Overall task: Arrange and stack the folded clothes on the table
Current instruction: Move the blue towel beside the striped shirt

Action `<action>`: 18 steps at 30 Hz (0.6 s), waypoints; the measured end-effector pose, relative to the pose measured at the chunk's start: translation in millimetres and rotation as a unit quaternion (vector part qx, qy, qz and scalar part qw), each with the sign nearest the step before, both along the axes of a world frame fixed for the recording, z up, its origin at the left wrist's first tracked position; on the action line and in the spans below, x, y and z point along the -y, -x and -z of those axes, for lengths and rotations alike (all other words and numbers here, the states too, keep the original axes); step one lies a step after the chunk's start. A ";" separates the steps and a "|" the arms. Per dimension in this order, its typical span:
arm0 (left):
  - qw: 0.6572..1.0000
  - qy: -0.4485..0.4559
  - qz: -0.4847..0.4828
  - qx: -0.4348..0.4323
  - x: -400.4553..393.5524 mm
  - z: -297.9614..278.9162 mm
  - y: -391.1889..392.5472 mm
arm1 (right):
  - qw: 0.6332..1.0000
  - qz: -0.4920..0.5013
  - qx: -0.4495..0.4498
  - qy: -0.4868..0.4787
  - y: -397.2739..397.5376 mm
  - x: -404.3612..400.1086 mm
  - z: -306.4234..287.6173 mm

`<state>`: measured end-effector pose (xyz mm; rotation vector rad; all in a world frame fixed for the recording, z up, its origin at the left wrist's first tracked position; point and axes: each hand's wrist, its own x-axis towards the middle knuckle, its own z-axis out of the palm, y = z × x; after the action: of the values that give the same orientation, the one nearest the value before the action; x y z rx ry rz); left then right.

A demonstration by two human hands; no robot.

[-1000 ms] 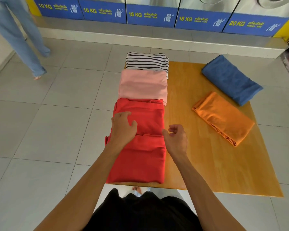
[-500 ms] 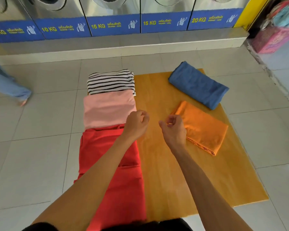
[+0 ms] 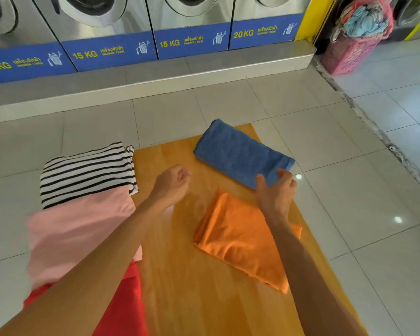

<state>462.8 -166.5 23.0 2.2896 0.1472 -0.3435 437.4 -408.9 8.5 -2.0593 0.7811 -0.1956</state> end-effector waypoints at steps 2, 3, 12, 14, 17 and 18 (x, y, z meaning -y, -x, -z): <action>1.000 -0.005 0.006 -0.012 11.3 1.4 -20.1 | 0.999 0.045 -0.025 -0.007 -14.8 17.7 7.5; 1.000 -0.006 0.003 -0.021 16.7 0.0 -33.2 | 0.997 0.061 -0.041 -0.016 -22.0 24.8 12.7; 0.998 -0.043 -0.051 -0.020 60.2 -3.6 -143.9 | 0.987 0.051 -0.151 0.030 -70.4 41.5 49.1; 0.997 -0.033 -0.039 -0.062 68.5 9.7 -148.3 | 0.986 0.054 -0.148 0.049 -70.3 41.3 56.6; 0.996 -0.049 -0.031 -0.066 72.3 33.7 -137.0 | 0.986 0.063 -0.134 0.081 -70.9 39.8 64.1; 0.994 -0.066 -0.048 -0.067 69.7 39.5 -131.5 | 0.985 0.059 -0.131 0.093 -71.5 39.4 66.5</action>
<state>594.3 -236.2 -16.5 2.3795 0.3572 -0.4480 508.9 -448.3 -58.0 -2.2445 1.0836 -0.0645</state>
